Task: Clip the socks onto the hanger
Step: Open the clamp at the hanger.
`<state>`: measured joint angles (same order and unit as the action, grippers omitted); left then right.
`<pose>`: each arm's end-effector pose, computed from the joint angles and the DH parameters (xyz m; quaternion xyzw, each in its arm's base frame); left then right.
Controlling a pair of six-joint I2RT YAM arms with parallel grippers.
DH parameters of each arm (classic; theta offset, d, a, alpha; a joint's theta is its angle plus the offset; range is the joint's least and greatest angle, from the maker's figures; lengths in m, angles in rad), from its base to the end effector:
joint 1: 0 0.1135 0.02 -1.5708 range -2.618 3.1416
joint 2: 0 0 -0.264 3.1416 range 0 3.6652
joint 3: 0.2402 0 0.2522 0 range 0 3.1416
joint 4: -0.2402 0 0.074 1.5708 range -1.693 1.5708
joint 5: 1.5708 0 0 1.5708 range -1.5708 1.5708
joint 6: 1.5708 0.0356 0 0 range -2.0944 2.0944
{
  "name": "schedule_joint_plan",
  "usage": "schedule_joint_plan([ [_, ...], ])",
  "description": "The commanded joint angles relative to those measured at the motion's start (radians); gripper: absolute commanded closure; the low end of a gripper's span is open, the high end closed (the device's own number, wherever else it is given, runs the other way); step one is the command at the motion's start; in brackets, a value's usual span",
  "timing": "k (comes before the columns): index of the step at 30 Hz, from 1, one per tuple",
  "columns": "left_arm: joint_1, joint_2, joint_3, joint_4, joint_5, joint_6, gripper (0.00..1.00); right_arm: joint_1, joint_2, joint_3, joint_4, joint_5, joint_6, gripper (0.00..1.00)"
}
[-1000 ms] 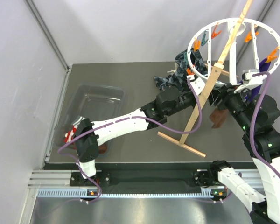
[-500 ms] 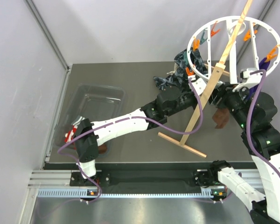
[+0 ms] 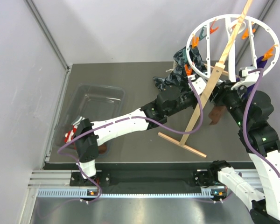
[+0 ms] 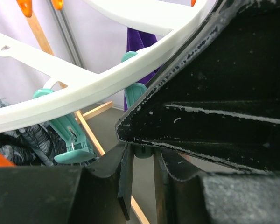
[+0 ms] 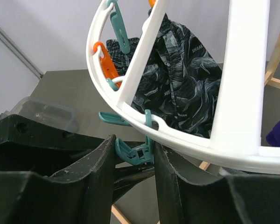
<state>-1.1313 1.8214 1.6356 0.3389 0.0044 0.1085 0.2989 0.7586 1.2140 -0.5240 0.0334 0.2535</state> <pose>0.1895 -0.4033 0.3997 0.3795 0.5289 -0.3728 0.6613 0.1258 0.0375 0.4492 -0.0052 0.7309 0.1743 0.6598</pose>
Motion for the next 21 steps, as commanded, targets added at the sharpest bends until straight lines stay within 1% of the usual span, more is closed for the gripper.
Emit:
schedule_joint_plan([
  [1, -0.028, -0.045, 0.03, 0.002, 0.023, 0.014, 0.82, 0.006, 0.001, -0.008, 0.114, -0.001, 0.001, 0.85],
  [2, -0.025, -0.047, 0.026, 0.012, 0.003, -0.004, 0.7, 0.005, 0.002, -0.008, 0.116, 0.005, 0.0, 0.97],
  [3, -0.022, -0.053, 0.004, 0.021, -0.059, -0.016, 0.62, 0.006, 0.002, -0.008, 0.114, 0.013, 0.0, 1.0],
  [4, -0.01, -0.062, -0.012, 0.034, -0.076, -0.03, 0.41, 0.005, 0.004, -0.008, 0.113, 0.016, -0.002, 1.0],
  [5, -0.001, -0.08, -0.034, 0.047, -0.089, -0.059, 0.32, 0.006, 0.007, -0.007, 0.107, 0.028, -0.005, 1.0],
  [7, 0.033, -0.103, -0.103, 0.077, -0.132, -0.087, 0.19, 0.006, 0.005, -0.01, 0.105, 0.045, -0.003, 1.0],
  [11, 0.103, -0.172, -0.195, 0.091, -0.15, -0.203, 0.16, 0.006, 0.022, -0.007, 0.098, 0.056, -0.014, 1.0],
  [13, 0.132, -0.197, -0.249, 0.104, -0.156, -0.224, 0.17, 0.005, 0.028, -0.007, 0.087, 0.06, -0.013, 1.0],
  [18, 0.166, -0.264, -0.315, 0.068, -0.21, -0.234, 0.21, 0.006, 0.031, -0.022, 0.076, 0.102, 0.041, 1.0],
  [19, 0.172, -0.28, -0.322, 0.057, -0.218, -0.242, 0.23, 0.006, 0.031, -0.022, 0.075, 0.105, 0.053, 1.0],
  [21, 0.189, -0.29, -0.345, 0.061, -0.16, -0.262, 0.27, 0.005, 0.031, -0.022, 0.062, 0.114, 0.088, 1.0],
])
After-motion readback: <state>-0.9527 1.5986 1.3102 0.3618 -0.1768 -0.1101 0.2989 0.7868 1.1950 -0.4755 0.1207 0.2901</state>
